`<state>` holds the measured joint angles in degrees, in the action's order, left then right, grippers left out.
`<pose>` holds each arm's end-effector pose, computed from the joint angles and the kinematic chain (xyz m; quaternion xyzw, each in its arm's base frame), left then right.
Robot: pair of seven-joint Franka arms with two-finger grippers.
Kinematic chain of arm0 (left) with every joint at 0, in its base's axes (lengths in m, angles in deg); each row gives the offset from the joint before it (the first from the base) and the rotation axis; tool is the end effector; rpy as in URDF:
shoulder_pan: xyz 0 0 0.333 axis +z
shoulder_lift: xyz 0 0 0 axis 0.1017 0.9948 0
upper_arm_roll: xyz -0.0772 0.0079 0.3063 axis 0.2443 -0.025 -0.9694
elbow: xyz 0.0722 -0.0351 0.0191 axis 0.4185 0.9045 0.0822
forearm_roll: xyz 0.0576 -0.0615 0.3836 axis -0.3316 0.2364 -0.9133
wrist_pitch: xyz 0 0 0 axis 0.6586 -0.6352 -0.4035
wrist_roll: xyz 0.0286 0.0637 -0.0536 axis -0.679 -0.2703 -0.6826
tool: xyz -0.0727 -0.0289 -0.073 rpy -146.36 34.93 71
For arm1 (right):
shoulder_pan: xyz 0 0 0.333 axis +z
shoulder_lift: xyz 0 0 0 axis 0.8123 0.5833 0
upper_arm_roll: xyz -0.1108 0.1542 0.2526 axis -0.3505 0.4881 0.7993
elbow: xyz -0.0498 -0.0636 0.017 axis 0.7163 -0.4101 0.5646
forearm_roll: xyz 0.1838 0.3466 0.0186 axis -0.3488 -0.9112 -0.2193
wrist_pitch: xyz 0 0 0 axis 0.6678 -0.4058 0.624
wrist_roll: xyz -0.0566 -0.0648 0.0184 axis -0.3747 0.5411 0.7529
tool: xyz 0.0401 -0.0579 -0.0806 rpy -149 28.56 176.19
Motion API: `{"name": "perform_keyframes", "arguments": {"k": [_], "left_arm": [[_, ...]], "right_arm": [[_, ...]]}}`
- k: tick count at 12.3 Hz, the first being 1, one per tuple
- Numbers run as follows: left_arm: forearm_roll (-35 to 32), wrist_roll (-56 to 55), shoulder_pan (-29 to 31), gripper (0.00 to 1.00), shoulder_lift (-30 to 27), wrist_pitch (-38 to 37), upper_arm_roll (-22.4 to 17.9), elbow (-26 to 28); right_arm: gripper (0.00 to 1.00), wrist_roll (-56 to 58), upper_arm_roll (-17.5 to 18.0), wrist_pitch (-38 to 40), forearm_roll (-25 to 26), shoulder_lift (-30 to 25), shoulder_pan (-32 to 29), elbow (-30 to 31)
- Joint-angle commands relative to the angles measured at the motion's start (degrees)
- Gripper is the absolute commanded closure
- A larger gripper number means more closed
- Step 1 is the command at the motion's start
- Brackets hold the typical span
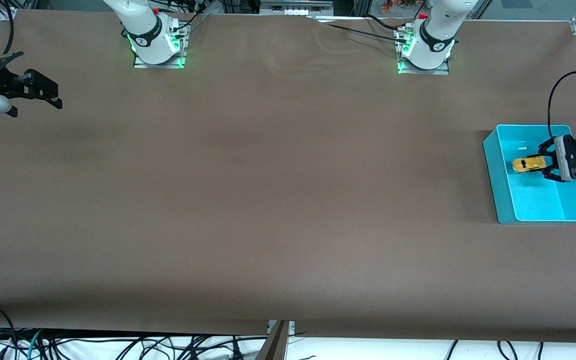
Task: Wind and store yellow beetle car
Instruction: 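Lower the car into the cyan tray and open the left gripper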
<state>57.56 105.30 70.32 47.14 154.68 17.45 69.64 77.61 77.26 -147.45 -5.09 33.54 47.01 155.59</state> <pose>0.5213 0.3066 0.2416 0.7640 -0.6259 0.0091 0.1562 0.5333 0.0031 0.6106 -0.9938 -0.1083 0.0240 0.0049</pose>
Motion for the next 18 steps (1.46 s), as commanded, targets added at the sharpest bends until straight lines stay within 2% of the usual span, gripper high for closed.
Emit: {"name": "perform_keyframes", "arguments": {"k": [1, 4, 5, 6, 9, 11, 14, 18], "left_arm": [[-1.6, -0.4, 0.4, 0.83, 0.3, 2.9, 0.2, 0.3], [-3.2, -0.3, 0.4, 0.81, 3.2, 6.8, -1.7, 0.7], [-3.2, -0.1, 0.6, 0.21, 3.0, 6.8, -1.9, 0.7], [-3.1, 0.1, 0.8, 0.0, 2.7, 6.3, -1.8, 0.7], [-2.3, -0.7, 0.7, 0.0, 0.1, 2.8, -1.2, -0.3], [-2.1, -2.1, 0.6, 0.0, -4.1, -3.8, 0.8, -3.0], [-2.1, -7.6, 0.2, 0.0, -5.6, -21.5, 4.0, -13.2], [-2.2, -18.5, -0.1, 0.0, -5.8, -33.4, 10.7, -22.3]], "right_arm": [[0.0, 1.0, -0.4, 0.9, -0.7, 0.5, 0.3, -1.5], [0.0, 1.0, -0.4, 1.0, -0.7, 0.6, 0.3, -1.5], [0.0, 1.0, -0.4, 0.9, -0.7, 0.6, 0.3, -1.5], [0.0, 1.0, -0.4, 0.9, -0.6, 0.6, 0.3, -1.5], [0.0, 1.1, -0.4, 1.0, -0.7, 0.7, 0.3, -1.5], [0.0, 1.1, -0.4, 1.0, -0.7, 0.7, 0.3, -1.5], [0.0, 1.3, -0.4, 1.1, -0.7, 0.6, 0.3, -1.4], [0.0, 1.3, -0.4, 1.1, -0.7, 0.6, 0.3, -1.5]]}}
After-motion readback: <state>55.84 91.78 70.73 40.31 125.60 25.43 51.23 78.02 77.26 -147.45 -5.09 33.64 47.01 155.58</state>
